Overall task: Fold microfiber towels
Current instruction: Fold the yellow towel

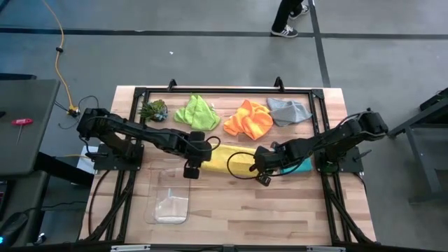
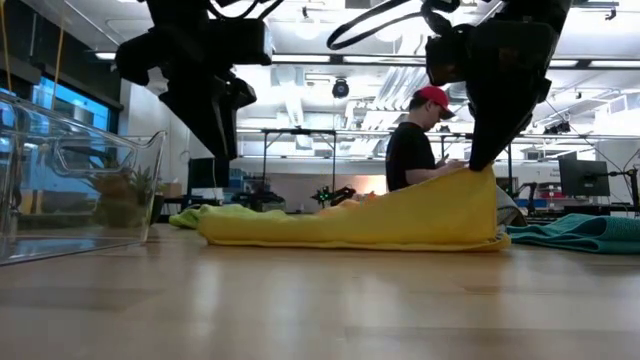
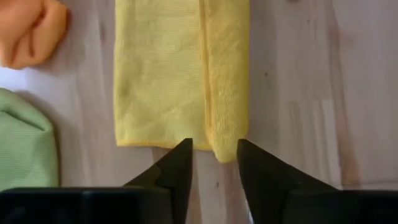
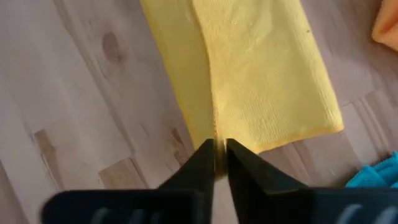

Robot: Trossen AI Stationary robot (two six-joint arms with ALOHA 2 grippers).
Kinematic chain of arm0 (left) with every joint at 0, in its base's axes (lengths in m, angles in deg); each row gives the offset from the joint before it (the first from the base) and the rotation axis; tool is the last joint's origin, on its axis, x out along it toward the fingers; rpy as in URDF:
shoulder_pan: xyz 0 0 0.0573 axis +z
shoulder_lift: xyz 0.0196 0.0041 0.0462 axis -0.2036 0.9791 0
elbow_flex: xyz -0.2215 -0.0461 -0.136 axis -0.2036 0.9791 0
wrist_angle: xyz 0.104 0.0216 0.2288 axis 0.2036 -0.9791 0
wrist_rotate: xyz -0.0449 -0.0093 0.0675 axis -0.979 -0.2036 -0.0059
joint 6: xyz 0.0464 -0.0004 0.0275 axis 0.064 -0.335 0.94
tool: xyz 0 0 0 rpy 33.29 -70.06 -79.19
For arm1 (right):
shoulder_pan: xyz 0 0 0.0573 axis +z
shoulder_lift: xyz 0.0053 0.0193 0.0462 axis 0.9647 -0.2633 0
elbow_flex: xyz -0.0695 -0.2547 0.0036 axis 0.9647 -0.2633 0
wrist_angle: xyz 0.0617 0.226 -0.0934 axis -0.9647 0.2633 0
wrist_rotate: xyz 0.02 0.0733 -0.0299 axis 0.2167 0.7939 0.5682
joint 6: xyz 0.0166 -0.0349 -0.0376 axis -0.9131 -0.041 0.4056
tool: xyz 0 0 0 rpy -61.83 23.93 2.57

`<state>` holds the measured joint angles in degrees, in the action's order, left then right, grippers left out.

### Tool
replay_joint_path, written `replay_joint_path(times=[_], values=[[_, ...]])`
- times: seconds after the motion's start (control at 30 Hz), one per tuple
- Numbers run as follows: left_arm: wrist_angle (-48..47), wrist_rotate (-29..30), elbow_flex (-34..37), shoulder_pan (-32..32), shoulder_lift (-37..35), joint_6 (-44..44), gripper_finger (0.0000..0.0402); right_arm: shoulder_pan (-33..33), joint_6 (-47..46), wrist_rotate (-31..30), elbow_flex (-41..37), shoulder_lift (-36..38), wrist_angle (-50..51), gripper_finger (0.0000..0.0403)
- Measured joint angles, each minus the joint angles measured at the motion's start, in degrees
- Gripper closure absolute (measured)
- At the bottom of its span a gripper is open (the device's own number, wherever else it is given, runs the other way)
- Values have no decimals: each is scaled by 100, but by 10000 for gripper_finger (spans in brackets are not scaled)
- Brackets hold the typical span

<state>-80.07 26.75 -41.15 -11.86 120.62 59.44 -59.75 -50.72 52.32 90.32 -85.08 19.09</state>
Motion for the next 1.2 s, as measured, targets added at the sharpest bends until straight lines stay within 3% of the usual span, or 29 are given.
replay_joint_path(times=[0.3, 0.43, 0.6, 0.87, 1.1, 1.2], values=[[-27, -154, -4, 422, -223, 306, 235, -95, 333, -201, 11, 464, 509, 206], [574, -449, -4, 769, -253, 304, 232, -224, 343, -431, 5, 714, 953, 163], [1568, -1589, -7, 1215, -262, 127, 233, -343, 279, -729, -293, 1201, 851, 154], [2280, -1819, -7, 1683, -262, -149, 233, -378, -804, -626, -1404, 2314, -249, 154], [2760, -2522, -7, 2210, -262, -614, 233, -485, -1540, -784, -1521, 2759, -216, 154], [2666, -2678, 5, 2462, -368, -643, 233, -667, -2272, -773, -1521, 2751, -195, 154]])
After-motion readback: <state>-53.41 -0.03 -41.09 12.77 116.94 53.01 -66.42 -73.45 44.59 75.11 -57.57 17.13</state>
